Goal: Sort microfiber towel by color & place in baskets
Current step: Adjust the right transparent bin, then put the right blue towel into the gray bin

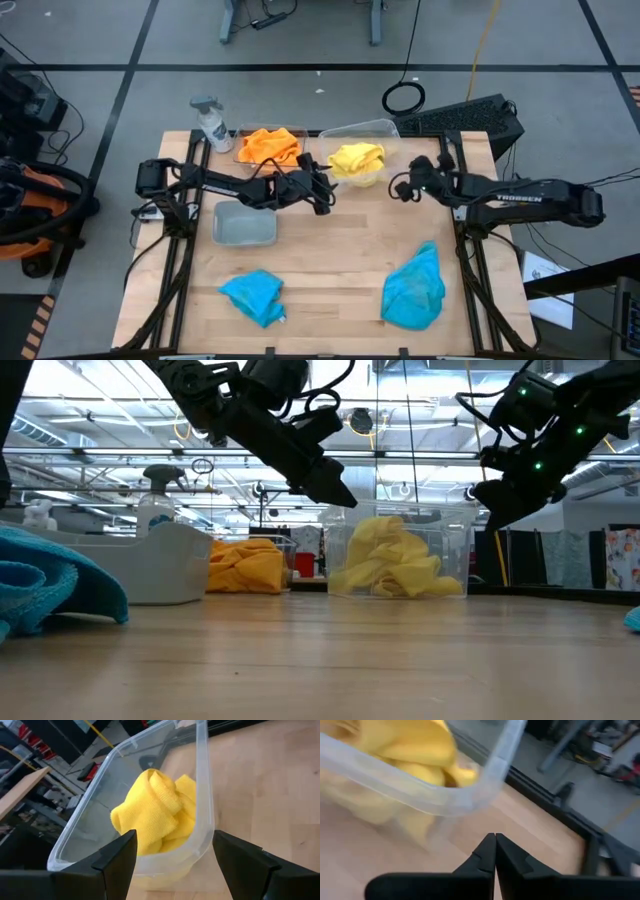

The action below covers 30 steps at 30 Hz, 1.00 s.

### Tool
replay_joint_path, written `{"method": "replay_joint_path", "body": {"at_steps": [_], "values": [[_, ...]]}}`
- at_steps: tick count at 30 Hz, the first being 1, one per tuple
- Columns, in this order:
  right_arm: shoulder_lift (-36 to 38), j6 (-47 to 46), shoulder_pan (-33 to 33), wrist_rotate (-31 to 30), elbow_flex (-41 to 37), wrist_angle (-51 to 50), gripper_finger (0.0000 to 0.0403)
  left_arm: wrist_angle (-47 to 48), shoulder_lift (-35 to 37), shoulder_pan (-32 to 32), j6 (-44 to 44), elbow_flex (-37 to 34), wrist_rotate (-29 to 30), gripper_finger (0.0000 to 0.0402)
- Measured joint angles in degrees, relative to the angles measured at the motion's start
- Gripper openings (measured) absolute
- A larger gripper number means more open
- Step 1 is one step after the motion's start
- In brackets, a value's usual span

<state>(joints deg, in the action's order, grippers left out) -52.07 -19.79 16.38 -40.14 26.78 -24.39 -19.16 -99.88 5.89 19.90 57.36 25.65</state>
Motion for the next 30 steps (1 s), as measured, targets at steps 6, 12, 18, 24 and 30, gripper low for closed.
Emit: {"method": "replay_joint_path", "body": {"at_steps": [6,12,18,24,30], "values": [[-0.02,0.09,0.0,3.3,-2.29,6.55,0.0001,0.6,0.0,1.52,0.12,0.0,4.9,0.0262],[0.0,1.12,0.0,4.27,-2.29,7.92,0.0,0.68,0.02,2.51,-0.02,0.0,5.09,0.0262],[0.0,2.84,0.0,5.99,-2.29,9.33,0.0,1.46,0.55,1.13,0.39,0.0,5.51,0.0262],[0.77,2.25,0.02,15.91,-2.29,8.93,0.0,3.97,2.68,-1.13,0.37,0.0,6.91,0.0262],[4.69,-5.78,-0.8,36.31,-2.27,2.07,0.0,7.91,5.2,-4.9,0.02,0.02,5.22,0.0262]]}}
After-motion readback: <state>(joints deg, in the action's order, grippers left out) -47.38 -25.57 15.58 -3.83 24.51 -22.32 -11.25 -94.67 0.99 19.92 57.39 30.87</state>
